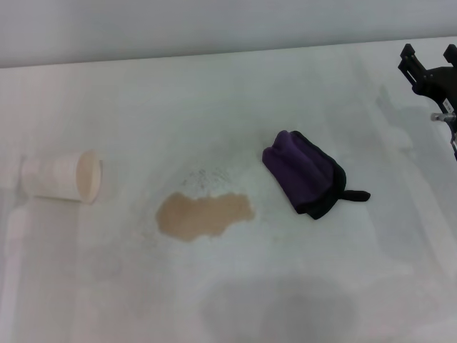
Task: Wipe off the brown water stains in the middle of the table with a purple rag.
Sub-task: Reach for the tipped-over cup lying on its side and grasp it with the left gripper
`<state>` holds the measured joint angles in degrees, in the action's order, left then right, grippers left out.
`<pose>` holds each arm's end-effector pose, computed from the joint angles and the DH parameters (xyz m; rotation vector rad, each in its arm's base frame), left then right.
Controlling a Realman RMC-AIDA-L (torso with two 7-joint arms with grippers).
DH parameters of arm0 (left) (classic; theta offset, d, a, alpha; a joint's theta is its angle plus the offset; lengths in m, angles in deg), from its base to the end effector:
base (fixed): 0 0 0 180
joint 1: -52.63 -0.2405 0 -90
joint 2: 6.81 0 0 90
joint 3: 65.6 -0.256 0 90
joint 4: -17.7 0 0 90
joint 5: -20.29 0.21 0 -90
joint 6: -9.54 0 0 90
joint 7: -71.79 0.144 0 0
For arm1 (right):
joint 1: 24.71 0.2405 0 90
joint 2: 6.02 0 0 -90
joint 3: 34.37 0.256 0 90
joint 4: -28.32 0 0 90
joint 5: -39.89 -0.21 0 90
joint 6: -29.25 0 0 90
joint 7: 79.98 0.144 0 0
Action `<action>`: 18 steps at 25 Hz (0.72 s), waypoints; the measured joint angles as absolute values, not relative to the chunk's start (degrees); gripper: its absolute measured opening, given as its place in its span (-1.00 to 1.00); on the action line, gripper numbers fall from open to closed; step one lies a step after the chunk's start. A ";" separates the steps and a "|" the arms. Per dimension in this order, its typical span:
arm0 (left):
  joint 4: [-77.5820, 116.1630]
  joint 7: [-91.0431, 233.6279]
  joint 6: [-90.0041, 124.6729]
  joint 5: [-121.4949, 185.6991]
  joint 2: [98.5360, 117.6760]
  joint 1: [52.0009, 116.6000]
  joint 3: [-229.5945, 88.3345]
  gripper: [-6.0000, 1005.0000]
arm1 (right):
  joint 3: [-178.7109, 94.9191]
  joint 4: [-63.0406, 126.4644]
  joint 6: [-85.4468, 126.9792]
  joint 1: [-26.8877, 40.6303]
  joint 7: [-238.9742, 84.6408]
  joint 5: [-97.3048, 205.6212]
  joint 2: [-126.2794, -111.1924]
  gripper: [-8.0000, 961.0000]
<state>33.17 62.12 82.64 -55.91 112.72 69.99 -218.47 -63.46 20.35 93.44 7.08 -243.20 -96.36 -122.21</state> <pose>-0.3452 0.2799 -0.0245 -1.4206 -0.7260 -0.7924 0.3575 0.3451 0.0066 -1.4710 0.7638 0.6749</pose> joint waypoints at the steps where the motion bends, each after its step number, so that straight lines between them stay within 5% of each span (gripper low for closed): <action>1: 33.17 62.12 82.65 -55.91 112.72 69.98 -218.48 0.77 | -63.38 20.34 93.32 7.18 -243.20 -96.35 -122.21 0.78; 18: 33.65 62.12 84.43 -55.91 112.68 69.79 -218.71 0.77 | -63.19 20.19 93.14 7.46 -243.19 -96.34 -122.21 0.78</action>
<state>33.65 62.12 84.43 -55.91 112.68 69.79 -218.71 -63.19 20.19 93.14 7.46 -243.19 -96.34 -122.21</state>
